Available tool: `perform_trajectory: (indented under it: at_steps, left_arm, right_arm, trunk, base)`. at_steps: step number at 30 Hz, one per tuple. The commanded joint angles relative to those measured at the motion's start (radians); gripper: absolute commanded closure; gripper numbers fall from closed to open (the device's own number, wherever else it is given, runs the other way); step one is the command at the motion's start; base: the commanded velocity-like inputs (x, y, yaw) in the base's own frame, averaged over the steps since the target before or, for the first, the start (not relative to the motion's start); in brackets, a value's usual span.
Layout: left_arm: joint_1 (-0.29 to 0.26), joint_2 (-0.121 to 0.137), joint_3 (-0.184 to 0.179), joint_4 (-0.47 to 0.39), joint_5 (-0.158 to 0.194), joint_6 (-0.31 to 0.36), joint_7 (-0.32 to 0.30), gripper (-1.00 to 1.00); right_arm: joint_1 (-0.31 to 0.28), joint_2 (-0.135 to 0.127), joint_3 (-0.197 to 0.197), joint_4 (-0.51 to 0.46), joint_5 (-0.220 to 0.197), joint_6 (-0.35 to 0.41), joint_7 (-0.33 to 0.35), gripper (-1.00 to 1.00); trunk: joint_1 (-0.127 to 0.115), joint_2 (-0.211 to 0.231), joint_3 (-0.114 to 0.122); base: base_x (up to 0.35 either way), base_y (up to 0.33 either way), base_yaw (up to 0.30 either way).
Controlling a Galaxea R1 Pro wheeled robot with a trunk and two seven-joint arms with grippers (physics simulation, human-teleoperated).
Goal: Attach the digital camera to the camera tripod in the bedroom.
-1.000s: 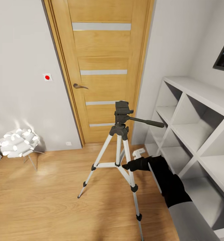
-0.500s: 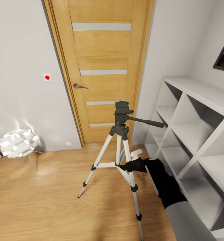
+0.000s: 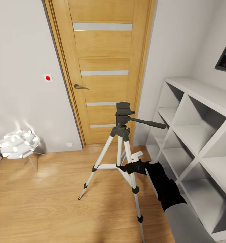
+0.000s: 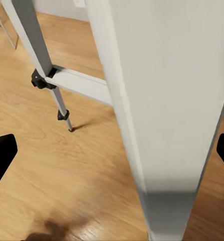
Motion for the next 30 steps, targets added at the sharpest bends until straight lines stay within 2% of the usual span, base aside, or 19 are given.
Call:
perform_trajectory:
  at_steps: [1,3,4,10,13,15,16,18,19,20,23,24,25,27,28,29,30]
  left_arm:
    - [-0.001,0.0,-0.008,0.0,0.008,0.004,-0.003,1.0]
    - [-0.001,0.0,-0.008,0.0,0.008,0.004,-0.003,1.0]
    - [-0.001,0.0,-0.008,0.0,0.007,0.004,-0.003,1.0]
    - [-0.001,-0.003,-0.01,-0.008,-0.003,-0.003,-0.003,1.0]
    - [-0.001,0.006,-0.016,-0.012,-0.011,-0.031,-0.005,1.0]
    - [-0.001,0.046,-0.017,-0.064,-0.037,-0.017,-0.011,1.0]
    - [-0.001,0.055,-0.017,-0.085,-0.046,-0.005,-0.012,1.0]
    - [-0.003,0.108,-0.016,-0.207,-0.091,0.095,-0.013,1.0]
    - [-0.005,0.138,-0.015,-0.298,-0.111,0.182,-0.014,1.0]
    - [-0.006,0.153,-0.015,-0.351,-0.119,0.232,-0.013,1.0]
    - [-0.014,0.237,-0.009,-0.729,-0.142,0.56,-0.01,1.0]
    - [-0.02,0.249,-0.008,-0.792,-0.144,0.613,-0.009,1.0]
    - [-0.052,0.269,-0.003,-0.906,-0.146,0.712,-0.008,1.0]
    - [-0.185,0.287,0.011,-1.051,-0.144,0.864,-0.01,1.0]
    - [-0.274,0.288,0.015,-1.078,-0.142,0.905,-0.013,1.0]
    - [-0.321,0.287,0.017,-1.082,-0.141,0.92,-0.013,1.0]
    - [-0.416,0.281,0.02,-1.074,-0.14,0.941,-0.015,1.0]
  right_arm:
    - [-0.001,0.001,-0.001,-0.001,0.011,0.003,0.008,-1.0]
    - [-0.001,0.001,-0.001,-0.001,0.011,0.002,0.007,-1.0]
    - [-0.001,0.002,-0.001,-0.001,0.011,0.002,0.007,1.0]
    - [-0.001,0.002,-0.003,-0.005,0.011,-0.02,-0.013,1.0]
    - [-0.001,-0.001,-0.003,-0.013,0.011,-0.038,-0.016,1.0]
    - [-0.001,-0.005,0.0,-0.015,0.012,-0.047,-0.017,1.0]
    - [-0.001,-0.006,0.0,-0.015,0.012,-0.047,-0.017,1.0]
    - [-0.001,-0.01,0.001,-0.015,0.013,-0.048,-0.016,1.0]
    - [-0.001,-0.012,0.001,-0.013,0.013,-0.048,-0.016,1.0]
    - [-0.001,-0.012,0.001,-0.012,0.013,-0.048,-0.016,1.0]
    - [-0.001,-0.014,0.001,-0.005,0.015,-0.049,-0.016,1.0]
    - [-0.001,-0.014,0.001,-0.005,0.015,-0.049,-0.016,1.0]
    - [-0.001,-0.015,0.001,-0.004,0.015,-0.049,-0.016,1.0]
    - [-0.001,-0.015,0.001,-0.003,0.015,-0.049,-0.016,1.0]
    - [-0.001,-0.015,0.002,-0.002,0.015,-0.049,-0.016,1.0]
    - [-0.001,-0.015,0.001,-0.002,0.015,-0.049,-0.016,1.0]
    - [-0.001,-0.015,0.002,-0.002,0.015,-0.049,-0.016,1.0]
  trunk:
    - [0.001,-0.002,-0.002]
    - [0.001,-0.002,-0.002]
    - [0.001,-0.002,-0.002]
    - [0.001,-0.002,-0.002]
    - [0.001,-0.002,-0.002]
    - [0.001,-0.002,-0.002]
    - [0.001,-0.002,-0.002]
    - [0.001,-0.002,-0.002]
    - [0.001,-0.002,-0.002]
    - [0.001,-0.002,-0.002]
    - [0.001,-0.002,-0.002]
    - [0.001,-0.002,-0.002]
    - [0.001,-0.002,-0.002]
    - [0.001,-0.002,-0.002]
    - [0.001,-0.002,-0.002]
    - [0.001,-0.002,-0.002]
    - [0.001,-0.002,-0.002]
  base:
    - [0.0,0.0,0.0]
    - [0.0,0.0,0.0]
    - [0.0,0.0,0.0]
    - [0.0,0.0,0.0]
    - [0.0,0.0,0.0]
    - [0.0,0.0,0.0]
    - [0.0,0.0,0.0]
    - [0.0,0.0,0.0]
    - [0.0,0.0,0.0]
    - [0.0,0.0,0.0]
    - [0.0,0.0,0.0]
    - [0.0,0.0,0.0]
    - [0.0,0.0,0.0]
    - [0.0,0.0,0.0]
    - [0.0,0.0,0.0]
    - [0.0,0.0,0.0]
    - [0.0,0.0,0.0]
